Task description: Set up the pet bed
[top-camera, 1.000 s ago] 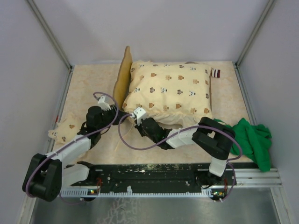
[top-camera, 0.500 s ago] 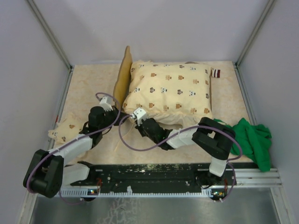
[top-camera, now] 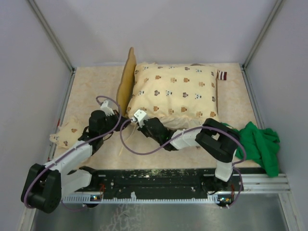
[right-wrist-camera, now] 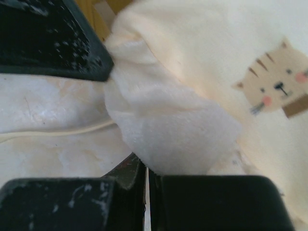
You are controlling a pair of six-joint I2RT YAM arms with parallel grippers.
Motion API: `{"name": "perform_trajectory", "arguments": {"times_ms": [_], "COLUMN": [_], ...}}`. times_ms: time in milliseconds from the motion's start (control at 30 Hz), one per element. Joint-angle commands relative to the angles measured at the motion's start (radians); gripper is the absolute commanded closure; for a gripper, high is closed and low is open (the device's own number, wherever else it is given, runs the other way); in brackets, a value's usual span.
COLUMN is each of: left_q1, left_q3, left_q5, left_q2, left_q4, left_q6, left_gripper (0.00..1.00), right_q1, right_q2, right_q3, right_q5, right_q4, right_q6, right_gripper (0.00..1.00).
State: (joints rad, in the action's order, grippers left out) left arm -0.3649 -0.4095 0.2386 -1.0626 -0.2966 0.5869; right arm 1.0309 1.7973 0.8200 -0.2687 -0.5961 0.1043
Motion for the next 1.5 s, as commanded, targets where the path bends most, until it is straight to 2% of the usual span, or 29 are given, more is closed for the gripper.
{"name": "perform_trajectory", "arguments": {"times_ms": [0,133,233,333,433,533,633,767,833,933,1067,1100,1233,1367,1467], "left_q1": [-0.004,-0.005,-0.005,-0.005,-0.005,-0.005,-0.004,-0.004,-0.005,-0.005,-0.003,-0.002,-0.003,-0.003,-0.003], "left_q3": [-0.037,-0.058,-0.064,-0.075,-0.081,-0.086,-0.093,-0.092,-0.089,-0.092,-0.138,-0.157,-0.191,-0.155,-0.130], "left_q5": [0.048,0.039,0.018,0.011,0.011,0.015,0.026,0.020,0.027,0.044,-0.013,-0.031,-0.124,-0.253,-0.291], "left_q2": [0.029,0.040,0.043,0.043,0.049,0.057,0.064,0.079,0.090,0.101,0.119,0.125,0.171,0.245,0.280], "left_q4": [0.038,0.092,0.108,0.133,0.148,0.159,0.175,0.186,0.187,0.199,0.321,0.357,0.519,0.584,0.578], "left_q6": [0.035,0.057,0.072,0.075,0.088,0.115,0.143,0.173,0.191,0.215,0.251,0.263,0.351,0.486,0.551], "left_gripper": [1.00,1.00,1.00,1.00,1.00,1.00,1.00,1.00,1.00,1.00,0.83,0.76,0.62,0.54,0.52], "right_q1": [0.003,0.017,0.036,0.045,0.049,0.049,0.049,0.052,0.053,0.058,0.052,0.050,0.043,0.043,0.043], "right_q2": [0.043,0.043,0.025,-0.002,-0.005,0.020,0.059,0.073,0.083,0.101,0.112,0.110,0.114,0.121,0.125], "right_q3": [0.090,0.108,0.089,0.015,-0.025,0.008,0.098,0.123,0.127,0.084,0.052,0.048,0.057,0.067,0.057], "right_q5": [0.075,0.066,0.015,-0.036,-0.077,-0.057,-0.034,-0.041,-0.002,0.065,0.136,0.158,0.198,0.232,0.237], "right_q4": [-0.055,-0.060,-0.052,-0.106,-0.130,-0.126,-0.050,-0.088,-0.120,-0.241,-0.312,-0.326,-0.343,-0.352,-0.373], "right_q6": [0.079,0.034,-0.085,-0.206,-0.258,-0.242,-0.210,-0.188,-0.126,0.052,0.254,0.296,0.390,0.423,0.430], "right_gripper": [1.00,1.00,1.00,1.00,1.00,1.00,1.00,1.00,1.00,1.00,1.00,1.00,1.00,1.00,1.00]}}
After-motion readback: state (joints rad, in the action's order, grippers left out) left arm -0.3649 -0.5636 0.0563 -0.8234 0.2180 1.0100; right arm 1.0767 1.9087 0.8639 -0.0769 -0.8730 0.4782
